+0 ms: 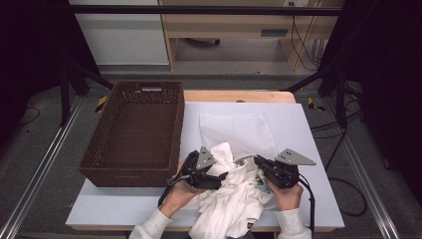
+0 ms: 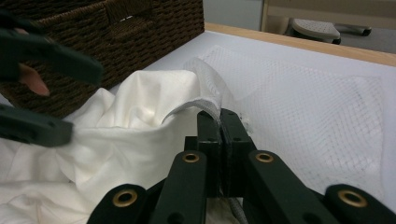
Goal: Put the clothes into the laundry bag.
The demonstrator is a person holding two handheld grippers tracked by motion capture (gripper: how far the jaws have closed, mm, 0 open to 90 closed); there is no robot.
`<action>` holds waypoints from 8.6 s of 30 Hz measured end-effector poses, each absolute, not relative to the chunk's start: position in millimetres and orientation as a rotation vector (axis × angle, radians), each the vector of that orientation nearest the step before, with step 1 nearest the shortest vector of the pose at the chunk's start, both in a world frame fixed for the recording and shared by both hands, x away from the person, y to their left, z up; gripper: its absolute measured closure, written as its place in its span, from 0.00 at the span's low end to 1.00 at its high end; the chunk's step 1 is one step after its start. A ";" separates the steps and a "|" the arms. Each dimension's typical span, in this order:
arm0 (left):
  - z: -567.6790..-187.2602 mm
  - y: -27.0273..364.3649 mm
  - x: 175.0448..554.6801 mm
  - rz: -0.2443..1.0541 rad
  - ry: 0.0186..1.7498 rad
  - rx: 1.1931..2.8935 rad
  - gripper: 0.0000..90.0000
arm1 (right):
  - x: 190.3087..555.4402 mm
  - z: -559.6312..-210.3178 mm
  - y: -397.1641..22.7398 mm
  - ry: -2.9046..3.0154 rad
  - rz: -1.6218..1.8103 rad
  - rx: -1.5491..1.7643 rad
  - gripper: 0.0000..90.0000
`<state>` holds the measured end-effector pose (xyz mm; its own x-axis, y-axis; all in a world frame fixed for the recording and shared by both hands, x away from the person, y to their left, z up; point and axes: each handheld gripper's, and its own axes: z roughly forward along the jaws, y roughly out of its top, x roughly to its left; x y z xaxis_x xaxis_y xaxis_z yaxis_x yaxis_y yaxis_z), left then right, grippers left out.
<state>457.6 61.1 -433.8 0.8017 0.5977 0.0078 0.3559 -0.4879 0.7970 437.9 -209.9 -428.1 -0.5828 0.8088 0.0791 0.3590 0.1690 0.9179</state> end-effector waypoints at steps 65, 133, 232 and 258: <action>-460.7 49.8 482.5 0.117 0.707 2.220 0.68 | 438.5 -428.5 -205.5 2.049 1.405 1.086 0.98; -449.9 -17.0 468.6 0.316 0.588 2.129 0.93 | 432.0 -421.9 -205.7 2.039 1.470 1.045 0.98; -454.3 -27.6 465.0 0.421 0.666 2.031 0.82 | 422.0 -412.6 -207.9 2.049 1.511 1.029 0.99; -465.1 12.7 403.7 0.372 0.634 2.174 0.78 | 424.5 -418.0 -209.1 2.058 1.456 1.046 0.99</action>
<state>403.7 12.7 -465.1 0.8294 0.5566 0.0486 0.3133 -0.5354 0.7843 424.5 -209.1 -418.0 -0.6346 0.7676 0.0898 0.3403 0.1733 0.9242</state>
